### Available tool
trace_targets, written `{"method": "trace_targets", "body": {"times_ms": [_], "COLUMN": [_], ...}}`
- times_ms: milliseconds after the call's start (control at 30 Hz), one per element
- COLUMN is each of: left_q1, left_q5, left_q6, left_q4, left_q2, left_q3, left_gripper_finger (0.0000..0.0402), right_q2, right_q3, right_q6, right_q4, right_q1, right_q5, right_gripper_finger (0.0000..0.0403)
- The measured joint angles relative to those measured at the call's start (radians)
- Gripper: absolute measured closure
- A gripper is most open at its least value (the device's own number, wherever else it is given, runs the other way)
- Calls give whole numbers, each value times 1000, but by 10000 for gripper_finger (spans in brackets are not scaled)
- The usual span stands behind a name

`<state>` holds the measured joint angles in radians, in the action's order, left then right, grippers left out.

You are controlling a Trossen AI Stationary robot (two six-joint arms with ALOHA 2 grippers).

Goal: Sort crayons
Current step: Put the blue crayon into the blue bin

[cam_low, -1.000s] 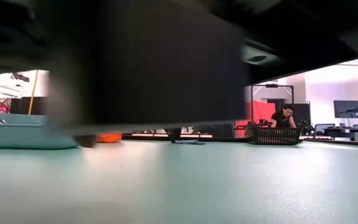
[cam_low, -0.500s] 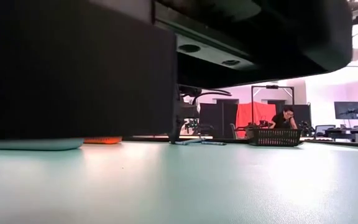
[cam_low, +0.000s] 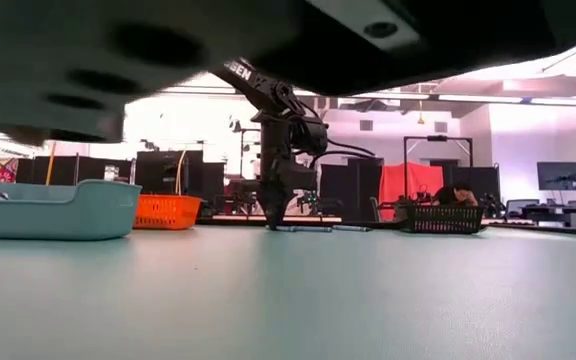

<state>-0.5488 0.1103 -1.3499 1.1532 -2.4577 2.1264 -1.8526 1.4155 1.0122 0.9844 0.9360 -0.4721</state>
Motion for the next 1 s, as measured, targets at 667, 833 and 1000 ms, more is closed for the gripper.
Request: {"method": "trace_targets", "body": {"times_ms": [667, 833, 1000], "left_q1": [17, 23, 38], "left_q5": [53, 40, -34], "left_q6": [147, 259, 377], "left_q4": [53, 156, 269], "left_q2": [51, 117, 179], "left_q3": [115, 118, 104], "left_gripper_finger": [401, 402, 401], "right_q2": [0, 0, 0], "right_q3": [0, 0, 0], "right_q6": [-8, -43, -52], "right_q4": [1, 3, 40], "right_q1": [1, 1, 1], "right_q5": [3, 3, 3], "right_gripper_finger": [283, 283, 283]}}
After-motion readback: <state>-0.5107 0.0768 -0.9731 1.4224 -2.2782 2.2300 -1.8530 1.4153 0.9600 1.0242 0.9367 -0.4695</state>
